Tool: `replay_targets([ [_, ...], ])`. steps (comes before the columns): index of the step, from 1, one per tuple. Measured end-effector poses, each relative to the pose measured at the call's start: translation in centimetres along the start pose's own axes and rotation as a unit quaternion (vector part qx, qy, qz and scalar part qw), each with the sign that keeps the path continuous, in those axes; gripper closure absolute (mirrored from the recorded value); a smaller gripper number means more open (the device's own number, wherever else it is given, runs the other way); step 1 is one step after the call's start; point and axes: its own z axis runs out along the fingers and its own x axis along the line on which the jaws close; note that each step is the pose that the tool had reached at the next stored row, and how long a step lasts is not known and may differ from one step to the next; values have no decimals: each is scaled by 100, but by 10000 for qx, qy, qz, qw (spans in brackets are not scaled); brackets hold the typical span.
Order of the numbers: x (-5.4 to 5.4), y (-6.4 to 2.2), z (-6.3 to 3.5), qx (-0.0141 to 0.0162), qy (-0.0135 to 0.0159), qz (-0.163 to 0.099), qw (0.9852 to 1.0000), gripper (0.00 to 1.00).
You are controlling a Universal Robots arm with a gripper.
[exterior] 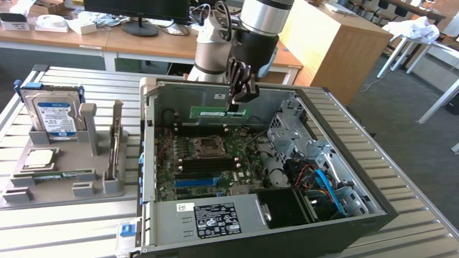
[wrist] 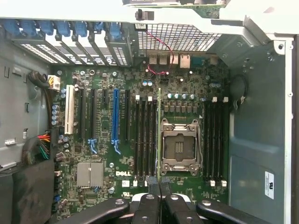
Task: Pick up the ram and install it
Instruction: 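Pick up the ram and move it above insertion slot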
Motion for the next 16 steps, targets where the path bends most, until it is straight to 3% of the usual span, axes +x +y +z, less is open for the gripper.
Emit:
replay_targets([
  [16, 210, 2, -3, 1, -1, 0, 10000, 89],
])
